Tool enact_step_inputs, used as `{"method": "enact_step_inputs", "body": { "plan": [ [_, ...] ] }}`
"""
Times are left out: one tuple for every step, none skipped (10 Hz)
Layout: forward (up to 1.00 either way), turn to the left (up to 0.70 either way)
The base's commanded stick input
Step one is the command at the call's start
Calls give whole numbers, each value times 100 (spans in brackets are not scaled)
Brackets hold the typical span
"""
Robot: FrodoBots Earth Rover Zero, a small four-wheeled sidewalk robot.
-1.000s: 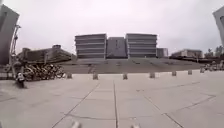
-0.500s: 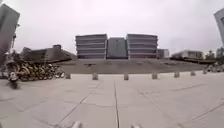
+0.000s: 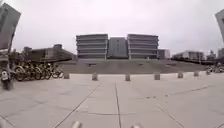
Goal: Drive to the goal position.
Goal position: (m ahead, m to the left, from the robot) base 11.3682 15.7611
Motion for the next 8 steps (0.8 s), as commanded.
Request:
{"method": "enact_step_inputs", "body": {
  "plan": [
    [70,0],
    [70,0],
    [70,0],
    [70,0],
    [70,0],
    [70,0],
    [70,0],
    [70,0]
  ]
}}
